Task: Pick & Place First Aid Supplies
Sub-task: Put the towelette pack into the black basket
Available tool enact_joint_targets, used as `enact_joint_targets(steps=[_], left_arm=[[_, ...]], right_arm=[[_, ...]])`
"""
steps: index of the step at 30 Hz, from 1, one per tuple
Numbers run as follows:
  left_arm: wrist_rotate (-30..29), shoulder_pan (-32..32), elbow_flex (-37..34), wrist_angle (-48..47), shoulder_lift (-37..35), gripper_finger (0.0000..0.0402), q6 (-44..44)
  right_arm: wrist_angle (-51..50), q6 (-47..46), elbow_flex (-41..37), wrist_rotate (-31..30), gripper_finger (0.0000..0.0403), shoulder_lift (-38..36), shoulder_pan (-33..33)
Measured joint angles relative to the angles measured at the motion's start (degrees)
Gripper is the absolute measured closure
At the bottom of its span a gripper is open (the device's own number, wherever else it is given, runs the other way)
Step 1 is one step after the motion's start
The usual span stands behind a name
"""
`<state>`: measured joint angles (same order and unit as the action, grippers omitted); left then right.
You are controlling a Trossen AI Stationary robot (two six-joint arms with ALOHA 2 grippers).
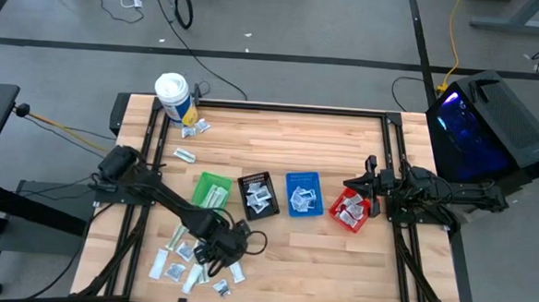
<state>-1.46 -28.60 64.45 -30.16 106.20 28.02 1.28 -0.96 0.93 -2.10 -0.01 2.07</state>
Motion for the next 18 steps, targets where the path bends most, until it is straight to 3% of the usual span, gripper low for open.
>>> enact_joint_targets(steps=[11, 18], left_arm=[[2.4, 0.0, 0.2, -0.2, 1.3, 0.0045, -1.4], [4.5, 0.1, 0.1, -0.9, 1.4, 0.0097, -1.5]], right_arm=[[0.0, 0.0, 0.0, 0.0, 0.038, 0.0, 0.0], [0.0, 0.0, 0.0, 0.0, 0.038, 0.0, 0.0]])
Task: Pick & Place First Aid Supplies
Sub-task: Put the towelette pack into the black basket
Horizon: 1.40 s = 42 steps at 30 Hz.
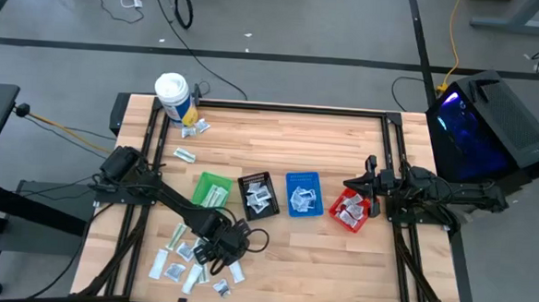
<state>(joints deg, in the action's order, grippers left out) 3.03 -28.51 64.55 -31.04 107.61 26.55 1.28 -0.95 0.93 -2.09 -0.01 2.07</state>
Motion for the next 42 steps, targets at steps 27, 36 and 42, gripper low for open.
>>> enact_joint_targets(steps=[27, 36, 42], left_arm=[[-0.1, -0.1, -0.2, -1.6, -1.6, 0.0219, -0.4], [-0.5, 1.5, 5.1, -7.9, -4.9, 0.0219, -0.7], [-1.1, 4.3, 11.1, -12.3, -5.3, 0.0219, -0.8]], right_arm=[[0.0, 0.0, 0.0, 0.0, 0.038, 0.0, 0.0], [0.1, 0.0, 0.0, 0.0, 0.038, 0.0, 0.0], [0.3, 0.0, 0.0, 0.0, 0.038, 0.0, 0.0]])
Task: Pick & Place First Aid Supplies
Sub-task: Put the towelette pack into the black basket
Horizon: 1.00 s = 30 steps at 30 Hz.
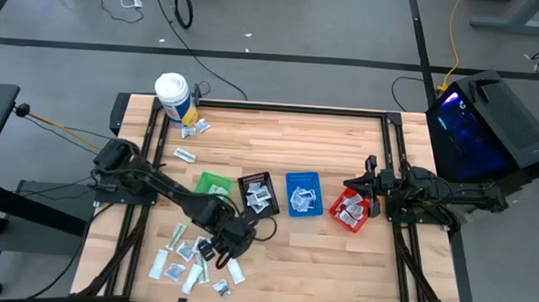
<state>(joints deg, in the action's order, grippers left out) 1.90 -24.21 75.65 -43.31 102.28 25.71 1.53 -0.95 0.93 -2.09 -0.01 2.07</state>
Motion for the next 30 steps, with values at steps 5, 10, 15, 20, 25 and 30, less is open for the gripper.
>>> enact_joint_targets(steps=[5, 10, 15, 20, 25, 30], left_arm=[[-1.2, 3.3, 2.8, -2.0, -0.1, 0.0219, 0.0], [-1.4, 7.7, 5.0, -4.1, -0.1, 0.0219, -0.7], [-4.8, 11.5, 5.6, -4.5, -0.1, 0.0218, -10.5], [-8.1, 14.2, 5.7, -5.0, -0.1, 0.0218, -22.5], [-7.1, 16.3, 5.7, -5.6, -0.1, 0.0218, -30.2], [-4.2, 18.3, 5.7, -5.7, -0.1, 0.0218, -32.8]], right_arm=[[0.1, 0.0, 0.0, 0.0, 0.038, 0.0, 0.0], [0.2, 0.0, 0.0, 0.0, 0.038, 0.0, 0.0], [0.2, 0.0, 0.0, 0.0, 0.038, 0.0, 0.0], [0.2, 0.0, 0.0, 0.0, 0.038, 0.0, 0.0], [0.2, 0.0, 0.0, 0.0, 0.038, 0.0, 0.0], [0.2, 0.0, 0.0, 0.0, 0.038, 0.0, 0.0]])
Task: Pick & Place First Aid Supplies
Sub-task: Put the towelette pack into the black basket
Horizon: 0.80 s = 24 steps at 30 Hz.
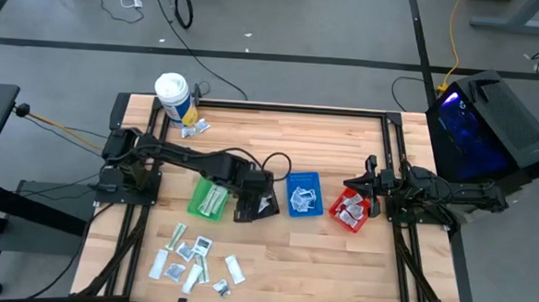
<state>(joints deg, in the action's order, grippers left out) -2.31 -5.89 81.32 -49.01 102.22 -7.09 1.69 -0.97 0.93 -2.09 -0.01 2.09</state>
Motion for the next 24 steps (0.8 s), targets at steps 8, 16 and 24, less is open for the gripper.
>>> enact_joint_targets(steps=[8, 16, 24], left_arm=[[0.0, 3.3, 0.0, 0.1, 0.7, 0.0218, 0.2], [0.0, 5.3, 0.0, 1.6, 4.1, 0.0218, 0.2], [0.7, 6.0, 0.0, 1.5, 7.6, 0.0218, -0.1]], right_arm=[[0.0, 0.0, 0.0, 0.0, 0.038, 0.0, 0.0], [0.0, 0.0, 0.0, 0.0, 0.038, 0.0, 0.0], [0.0, 0.0, 0.0, 0.0, 0.038, 0.0, 0.0]])
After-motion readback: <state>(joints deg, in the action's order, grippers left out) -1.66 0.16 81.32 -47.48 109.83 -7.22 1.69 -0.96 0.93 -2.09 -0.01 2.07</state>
